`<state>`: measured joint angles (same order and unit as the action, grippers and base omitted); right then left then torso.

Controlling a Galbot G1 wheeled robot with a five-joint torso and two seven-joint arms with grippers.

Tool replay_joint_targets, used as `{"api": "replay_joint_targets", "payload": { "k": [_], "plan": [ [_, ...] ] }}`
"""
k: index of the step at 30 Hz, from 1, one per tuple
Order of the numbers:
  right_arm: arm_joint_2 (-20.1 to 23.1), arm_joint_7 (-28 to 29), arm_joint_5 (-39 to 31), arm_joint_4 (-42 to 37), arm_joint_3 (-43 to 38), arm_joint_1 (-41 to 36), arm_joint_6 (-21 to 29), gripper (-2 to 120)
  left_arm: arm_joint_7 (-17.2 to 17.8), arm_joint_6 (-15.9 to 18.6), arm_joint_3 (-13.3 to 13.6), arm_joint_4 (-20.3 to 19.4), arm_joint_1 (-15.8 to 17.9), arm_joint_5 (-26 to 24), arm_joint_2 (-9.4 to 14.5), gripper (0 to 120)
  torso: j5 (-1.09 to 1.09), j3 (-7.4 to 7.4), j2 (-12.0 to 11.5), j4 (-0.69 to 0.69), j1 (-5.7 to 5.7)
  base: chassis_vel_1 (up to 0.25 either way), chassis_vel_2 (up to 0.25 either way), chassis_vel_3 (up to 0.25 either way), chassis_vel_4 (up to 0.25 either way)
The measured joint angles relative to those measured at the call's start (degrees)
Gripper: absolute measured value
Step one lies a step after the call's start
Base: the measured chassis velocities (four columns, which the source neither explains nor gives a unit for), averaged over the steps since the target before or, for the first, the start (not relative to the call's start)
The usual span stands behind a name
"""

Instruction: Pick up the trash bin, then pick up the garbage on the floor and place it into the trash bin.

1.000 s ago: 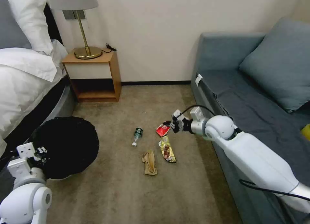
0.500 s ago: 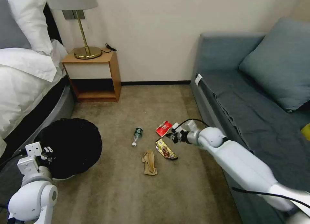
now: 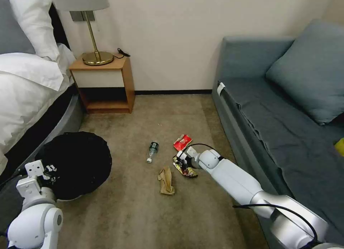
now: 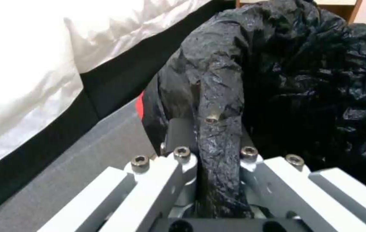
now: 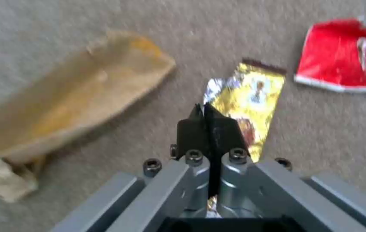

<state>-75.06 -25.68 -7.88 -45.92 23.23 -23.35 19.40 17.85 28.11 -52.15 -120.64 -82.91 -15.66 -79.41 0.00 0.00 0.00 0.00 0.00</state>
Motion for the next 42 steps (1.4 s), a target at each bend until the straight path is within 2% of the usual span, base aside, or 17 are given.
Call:
{"api": "replay_joint_targets", "payload": {
  "k": [5,7,8,11,14,16,17,21,22,26,28,30,32,42],
  "plan": [
    [-0.06,0.78,1.01,1.05,-0.27,-0.51,-0.15,0,-0.01,-0.21,-0.03,-0.23,-0.05,0.23,-0.48,4,0.0,0.0,0.0,0.0,0.0,0.0,0.0,0.0,0.0],
    [0.01,1.27,1.45,1.34,-0.48,-0.98,-0.12,11,-0.03,-0.21,-0.03,-0.47,0.0,0.24,-0.57,4,0.0,0.0,0.0,0.0,0.0,0.0,0.0,0.0,0.0],
    [0.01,1.27,1.45,1.34,-0.48,-0.98,-0.12,11,-0.03,-0.21,-0.03,-0.47,0.0,0.24,-0.57,4,0.0,0.0,0.0,0.0,0.0,0.0,0.0,0.0,0.0],
    [0.04,1.73,2.01,1.93,-1.09,-1.63,0.0,24,-0.03,-0.22,-0.03,-0.59,-0.02,0.24,-0.59,4,0.0,0.0,0.0,0.0,0.0,0.0,0.0,0.0,0.0],
    [0.05,1.79,2.47,2.26,-1.39,-1.85,0.02,31,-0.03,-0.27,-0.09,-0.68,-0.15,0.22,-0.59,4,-0.01,0.0,0.0,0.0,0.0,0.0,0.0,0.0,0.0],
    [0.07,1.81,3.22,2.75,-1.84,-2.03,0.03,43,-0.04,-0.33,-0.21,-0.81,-0.34,0.15,-0.6,4,-0.01,0.0,0.0,0.0,0.0,0.0,0.0,0.0,0.0],
    [0.07,1.81,3.22,2.75,-1.84,-2.03,0.03,43,-0.04,-0.33,-0.21,-0.81,-0.34,0.15,-0.6,4,-0.01,0.0,0.0,0.0,0.0,0.0,0.0,0.0,0.0],
    [-0.03,1.83,4.55,3.93,-2.63,-2.16,-0.17,57,-0.04,-0.44,-0.41,-0.96,-0.52,-0.04,-0.58,4,0.0,0.0,0.0,0.0,0.0,0.0,0.0,0.0,0.0],
    [-0.03,1.83,4.55,3.93,-2.63,-2.16,-0.17,57,-0.04,-0.44,-0.41,-0.96,-0.52,-0.04,-0.58,4,0.0,0.0,0.0,0.0,0.0,0.0,0.0,0.0,0.0],
    [-0.5,1.85,6.23,5.92,-3.64,-2.23,-1.02,79,-0.04,-0.46,-0.49,-1.19,-0.72,-0.29,-0.53,4,0.0,0.0,0.0,0.0,0.0,0.0,0.0,0.0,0.0],
    [-0.56,1.85,6.42,6.2,-3.74,-2.23,-1.16,81,-0.04,-0.46,-0.51,-1.23,-0.72,-0.33,-0.53,4,0.0,0.0,0.0,0.0,0.0,0.0,0.0,0.0,0.0],
    [-0.8,1.83,7.27,7.37,-4.13,-2.4,-1.62,93,-0.02,-0.47,-0.59,-1.27,-0.76,-0.51,-0.52,4,0.0,0.0,0.0,0.0,0.0,0.0,0.0,0.0,0.0],
    [-0.98,1.63,8.21,7.97,-4.36,-2.78,-1.87,98,0.02,-0.52,-0.62,-1.27,-0.78,-0.55,-0.56,4,-0.01,0.0,0.0,0.0,0.0,0.0,0.0,0.0,0.0],
    [-1.66,1.16,10.26,10.01,-5.04,-3.26,-2.76,100,0.21,-0.74,-0.65,-1.27,-0.87,-0.64,-0.8,4,0.0,0.0,-0.01,0.0,0.0,0.0,0.0,0.0,0.0]
  ]
}}
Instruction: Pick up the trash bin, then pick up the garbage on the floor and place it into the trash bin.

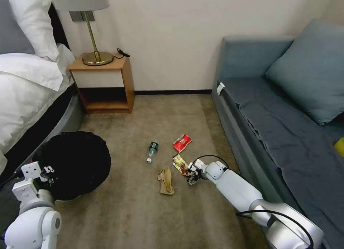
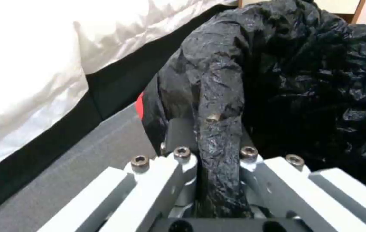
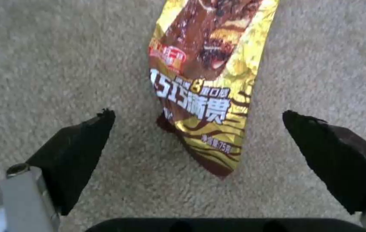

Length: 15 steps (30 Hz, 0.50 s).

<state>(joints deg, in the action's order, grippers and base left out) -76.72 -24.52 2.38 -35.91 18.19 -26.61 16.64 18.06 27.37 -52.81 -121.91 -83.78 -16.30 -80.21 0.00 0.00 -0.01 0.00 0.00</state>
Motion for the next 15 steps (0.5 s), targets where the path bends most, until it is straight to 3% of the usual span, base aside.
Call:
{"api": "replay_joint_targets", "payload": {
  "k": [15],
  "plan": [
    [-1.99,-2.03,2.17,4.02,-0.63,1.5,-1.32,100,0.18,-0.03,-0.13,-0.09,0.27,-0.16,0.0,4,0.0,0.0,0.0,0.0,0.0,0.0,0.0,0.0,0.0]
  ]
}}
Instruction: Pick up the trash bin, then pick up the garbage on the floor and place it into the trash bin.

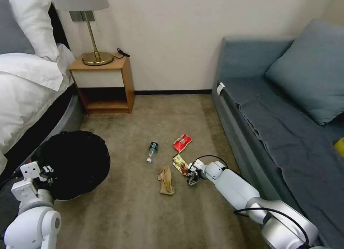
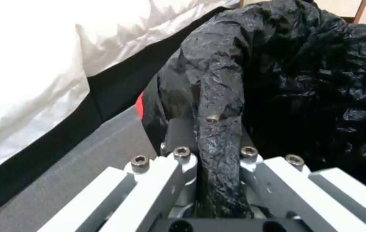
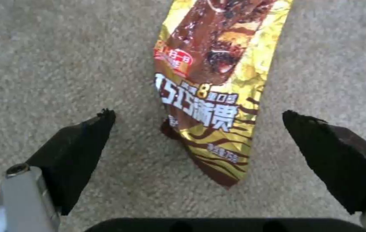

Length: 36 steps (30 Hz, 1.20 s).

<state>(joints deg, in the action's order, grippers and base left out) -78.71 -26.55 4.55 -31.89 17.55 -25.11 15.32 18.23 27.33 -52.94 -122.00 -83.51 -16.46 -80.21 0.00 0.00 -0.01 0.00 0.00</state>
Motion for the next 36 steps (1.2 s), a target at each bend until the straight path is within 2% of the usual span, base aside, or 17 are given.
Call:
{"api": "replay_joint_targets", "payload": {
  "k": [5,8,10,13,14,17,23,27,29,36],
  "plan": [
    [-0.37,-1.46,1.27,1.26,-0.7,0.34,-0.4,96,0.02,-0.16,-0.07,0.08,0.01,-0.01,-0.14,4,0.0,0.0,0.0,0.0,0.0,0.0,0.0,0.0,0.0],
    [-0.57,-2.36,1.79,2.08,-1.21,0.7,-0.82,85,0.04,-0.33,0.1,0.17,0.09,0.07,-0.51,4,0.0,0.01,0.0,0.0,0.0,0.0,0.0,0.0,0.0],
    [-0.61,-2.5,1.97,2.3,-1.33,0.81,-0.94,84,0.04,-0.36,0.14,0.17,0.11,0.09,-0.59,4,-0.01,0.01,0.0,0.0,0.0,0.0,0.0,0.0,0.0],
    [-0.96,-2.96,2.96,3.35,-1.88,1.34,-1.43,71,0.05,-0.42,0.25,0.02,0.14,0.21,-0.94,4,-0.01,0.01,0.0,-0.01,0.0,0.0,0.0,0.0,0.0],
    [-0.96,-2.96,2.96,3.35,-1.88,1.34,-1.43,71,0.05,-0.42,0.25,0.02,0.14,0.21,-0.94,4,-0.01,0.01,0.0,-0.01,0.0,0.0,0.0,0.0,0.0],
    [-1.35,-3.07,4.14,4.15,-2.4,1.55,-1.79,61,0.08,-0.42,0.14,-0.29,0.17,0.19,-0.89,4,-0.01,0.01,0.01,-0.01,0.0,0.0,0.0,0.0,0.0],
    [-1.65,-3.21,5.56,4.58,-2.79,1.59,-1.89,55,0.11,-0.42,-0.09,-0.62,0.17,-0.01,-0.71,4,-0.01,0.01,0.02,-0.01,-0.01,0.0,0.0,0.0,0.0],
    [-1.83,-3.24,6.38,4.72,-2.95,1.48,-1.92,40,0.15,-0.48,-0.14,-0.82,0.1,-0.13,-0.73,4,0.0,0.01,0.03,-0.02,-0.01,0.0,0.0,0.0,0.0],
    [-1.83,-3.25,6.46,4.72,-2.97,1.45,-1.93,38,0.15,-0.54,-0.15,-0.82,0.07,-0.14,-0.73,4,0.0,0.01,0.03,-0.01,-0.01,0.0,0.0,0.0,0.0],
    [-1.84,-3.18,7.03,4.92,-3.15,1.28,-1.94,16,0.11,-1.01,-0.35,-0.69,-0.2,-0.25,-0.79,4,-0.02,0.0,0.02,-0.03,-0.01,0.0,0.0,0.0,0.0]
  ]
}}
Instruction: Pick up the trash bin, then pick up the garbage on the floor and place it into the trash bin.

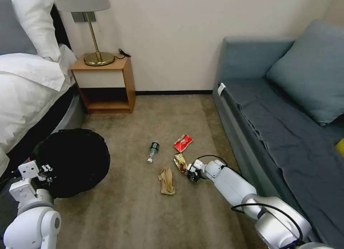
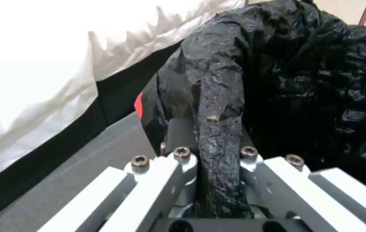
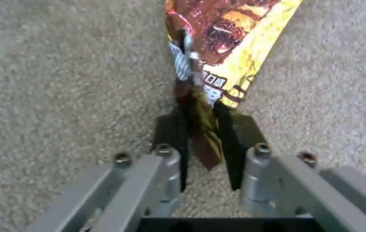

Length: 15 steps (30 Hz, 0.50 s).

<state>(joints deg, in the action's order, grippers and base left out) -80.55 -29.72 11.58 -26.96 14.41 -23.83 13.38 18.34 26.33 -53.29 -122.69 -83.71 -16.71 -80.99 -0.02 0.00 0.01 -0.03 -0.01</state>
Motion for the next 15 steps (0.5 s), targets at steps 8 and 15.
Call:
{"api": "replay_joint_targets", "payload": {
  "k": [8,15],
  "plan": [
    [0.36,0.4,0.27,-0.41,-0.26,-0.41,0.17,0,-0.02,-0.03,0.15,0.04,0.04,0.01,-0.06,4,0.03,-0.01,-0.02,0.05,0.0,0.0,0.0,0.0,0.0],
    [1.46,0.39,-0.56,-2.71,-0.18,-1.15,0.57,0,0.0,-0.03,0.23,-0.01,0.05,0.1,-0.12,4,0.03,-0.02,-0.02,0.05,0.01,0.0,0.0,0.0,0.0]
  ]
}}
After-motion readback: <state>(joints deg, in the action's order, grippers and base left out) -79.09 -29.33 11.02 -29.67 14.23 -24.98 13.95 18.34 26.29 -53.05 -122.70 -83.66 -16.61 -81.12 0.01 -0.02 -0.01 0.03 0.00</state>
